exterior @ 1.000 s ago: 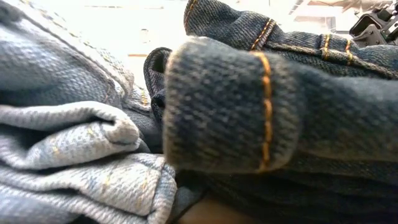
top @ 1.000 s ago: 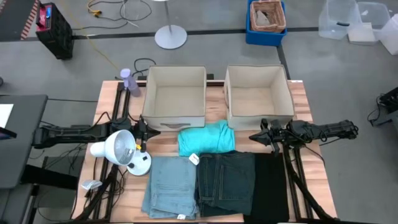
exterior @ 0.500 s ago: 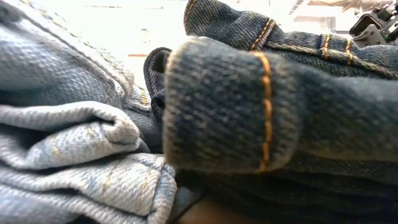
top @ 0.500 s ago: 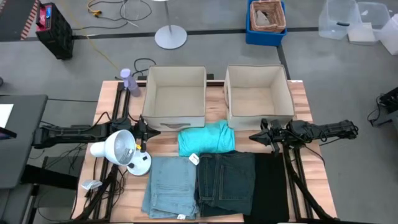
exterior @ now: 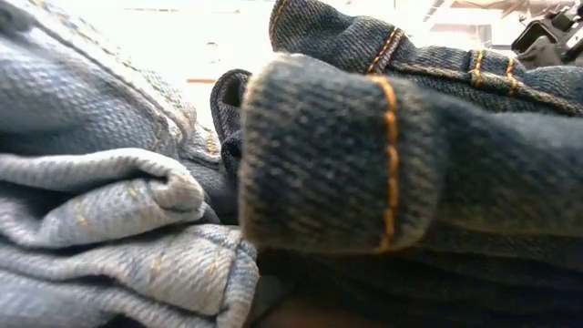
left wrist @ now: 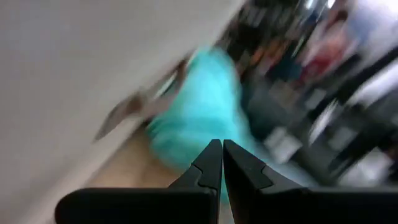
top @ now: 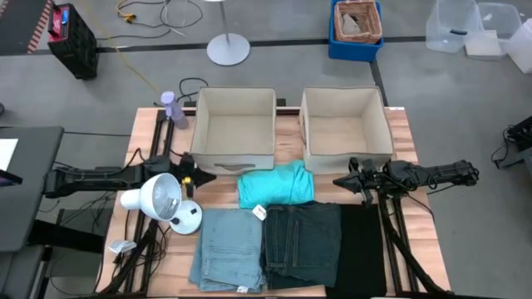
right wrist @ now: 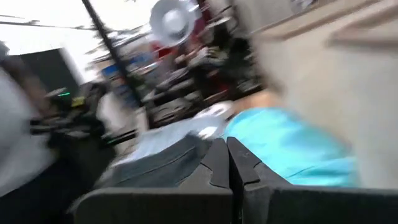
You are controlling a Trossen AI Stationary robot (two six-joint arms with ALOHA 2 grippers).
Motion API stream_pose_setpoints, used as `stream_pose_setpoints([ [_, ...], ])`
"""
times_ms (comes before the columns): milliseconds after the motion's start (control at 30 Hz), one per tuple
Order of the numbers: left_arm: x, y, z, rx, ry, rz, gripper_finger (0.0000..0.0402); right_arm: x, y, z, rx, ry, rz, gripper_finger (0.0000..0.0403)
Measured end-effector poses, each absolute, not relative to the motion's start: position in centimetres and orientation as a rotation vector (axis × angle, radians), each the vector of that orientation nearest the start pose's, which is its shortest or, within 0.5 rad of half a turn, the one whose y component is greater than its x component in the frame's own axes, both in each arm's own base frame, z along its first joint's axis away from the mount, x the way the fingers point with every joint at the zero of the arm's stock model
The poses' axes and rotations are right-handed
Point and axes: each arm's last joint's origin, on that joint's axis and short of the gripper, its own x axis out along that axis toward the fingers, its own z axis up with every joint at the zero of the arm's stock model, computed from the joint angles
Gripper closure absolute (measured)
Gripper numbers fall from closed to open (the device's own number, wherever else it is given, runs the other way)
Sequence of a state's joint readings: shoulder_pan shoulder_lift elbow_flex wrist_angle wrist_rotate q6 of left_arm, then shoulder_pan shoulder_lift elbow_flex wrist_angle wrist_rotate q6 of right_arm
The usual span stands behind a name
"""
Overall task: Sort clothes
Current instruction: Put the black pants into the left laundry organizer
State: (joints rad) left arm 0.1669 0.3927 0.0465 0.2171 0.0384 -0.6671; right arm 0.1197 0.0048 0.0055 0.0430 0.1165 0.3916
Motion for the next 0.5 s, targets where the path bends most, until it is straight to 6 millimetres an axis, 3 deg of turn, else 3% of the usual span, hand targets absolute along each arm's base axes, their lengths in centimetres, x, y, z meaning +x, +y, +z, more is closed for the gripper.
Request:
stream_pose_setpoints([
  [100,12.1,2.2,17.3,-0.719,-0.034,0.237,0.0391,9.7,0.5,17.6,0.453,-0.12,-0.025,0.0403],
  [300,12.1,2.5,17.9,-0.736,-0.131,0.313,0.0391,8.9,0.1,20.6,0.548,-0.435,0.025,0.0403],
  [500,12.2,2.0,18.6,-0.854,-0.186,0.21,0.0391,8.5,0.8,22.1,0.636,-0.415,0.22,0.0403],
])
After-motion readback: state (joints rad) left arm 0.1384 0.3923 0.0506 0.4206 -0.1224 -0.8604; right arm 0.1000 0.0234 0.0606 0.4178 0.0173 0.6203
